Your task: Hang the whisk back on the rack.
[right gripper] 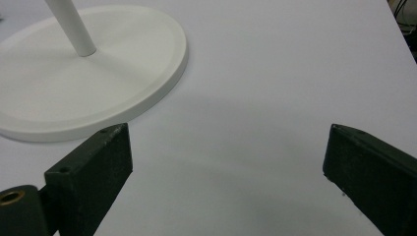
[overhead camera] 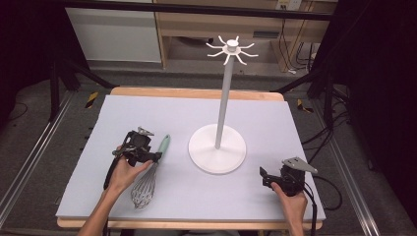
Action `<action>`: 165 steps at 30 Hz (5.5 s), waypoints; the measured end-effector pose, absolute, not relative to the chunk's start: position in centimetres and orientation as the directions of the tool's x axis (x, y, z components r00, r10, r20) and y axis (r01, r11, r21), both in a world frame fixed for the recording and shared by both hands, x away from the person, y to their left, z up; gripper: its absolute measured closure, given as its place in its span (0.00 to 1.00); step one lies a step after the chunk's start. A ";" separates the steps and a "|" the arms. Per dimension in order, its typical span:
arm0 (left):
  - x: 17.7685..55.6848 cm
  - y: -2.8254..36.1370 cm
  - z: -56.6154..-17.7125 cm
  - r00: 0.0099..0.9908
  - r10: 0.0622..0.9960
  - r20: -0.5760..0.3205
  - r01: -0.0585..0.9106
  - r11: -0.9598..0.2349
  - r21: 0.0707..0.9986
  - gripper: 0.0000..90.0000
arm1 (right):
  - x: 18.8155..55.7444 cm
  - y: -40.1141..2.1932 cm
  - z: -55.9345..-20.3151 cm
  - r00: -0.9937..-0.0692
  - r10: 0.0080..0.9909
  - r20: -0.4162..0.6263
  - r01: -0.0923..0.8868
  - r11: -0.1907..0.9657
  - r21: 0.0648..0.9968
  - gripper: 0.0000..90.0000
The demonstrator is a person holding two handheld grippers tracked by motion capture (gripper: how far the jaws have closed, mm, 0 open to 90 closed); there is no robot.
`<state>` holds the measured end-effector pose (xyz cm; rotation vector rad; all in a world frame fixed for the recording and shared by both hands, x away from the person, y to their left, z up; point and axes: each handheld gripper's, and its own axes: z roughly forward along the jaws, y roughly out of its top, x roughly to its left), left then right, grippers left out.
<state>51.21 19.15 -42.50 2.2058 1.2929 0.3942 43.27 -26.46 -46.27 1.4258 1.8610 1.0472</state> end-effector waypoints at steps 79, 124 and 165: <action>52.2 17.6 -43.9 0.463 0.879 -0.113 0.822 -0.378 0.427 0.76 | 43.4 -26.8 -46.3 -0.261 0.964 0.046 0.546 0.108 0.831 0.06; 45.4 21.7 -36.4 0.537 0.830 -0.153 0.508 -0.173 0.844 0.76 | 43.1 -26.8 -46.3 -0.243 0.970 0.026 0.510 0.105 0.854 0.06; 44.4 18.2 -30.5 0.618 0.779 -0.108 0.290 -0.098 0.952 0.76 | 43.2 -26.7 -46.4 -0.238 0.971 0.020 0.503 0.105 0.858 0.06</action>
